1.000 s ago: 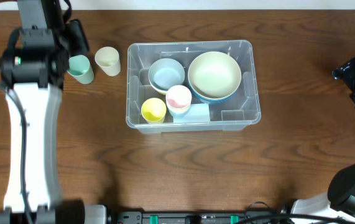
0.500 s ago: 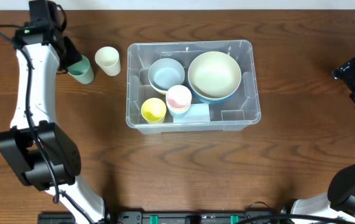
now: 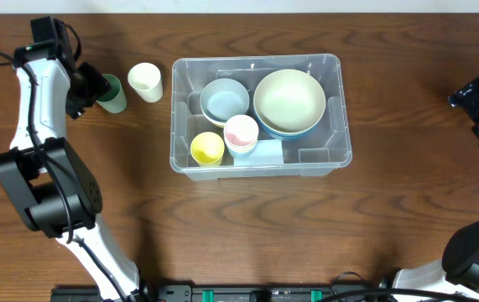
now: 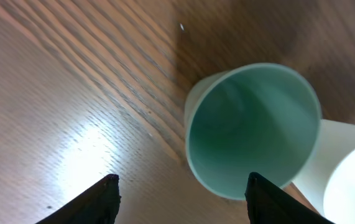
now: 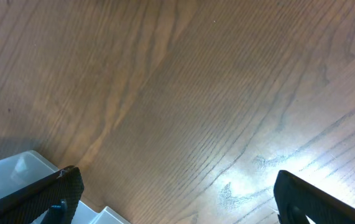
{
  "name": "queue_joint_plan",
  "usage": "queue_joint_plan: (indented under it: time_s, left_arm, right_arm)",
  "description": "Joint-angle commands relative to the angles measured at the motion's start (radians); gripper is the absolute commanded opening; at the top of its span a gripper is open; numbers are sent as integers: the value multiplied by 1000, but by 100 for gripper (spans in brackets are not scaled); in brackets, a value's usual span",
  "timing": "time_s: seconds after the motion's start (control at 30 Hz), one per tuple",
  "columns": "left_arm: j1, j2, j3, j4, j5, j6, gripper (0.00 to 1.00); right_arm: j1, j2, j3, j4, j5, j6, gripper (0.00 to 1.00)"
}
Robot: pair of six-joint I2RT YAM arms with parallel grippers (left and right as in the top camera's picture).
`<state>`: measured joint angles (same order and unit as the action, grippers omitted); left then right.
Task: Pack container
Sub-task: 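Move the left gripper to the green cup and position around it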
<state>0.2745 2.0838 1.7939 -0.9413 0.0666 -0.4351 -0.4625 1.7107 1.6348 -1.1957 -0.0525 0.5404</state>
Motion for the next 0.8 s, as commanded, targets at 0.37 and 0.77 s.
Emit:
queue_joint_plan:
  time_s: [0.37, 0.77]
  left_arm:
    - [-1, 50, -6, 17, 27, 14, 47]
    - [-1, 116, -8, 12, 27, 15, 32]
  right_arm:
    - [-9, -7, 1, -1, 3, -6, 99]
    - [-8, -7, 1, -1, 3, -6, 99]
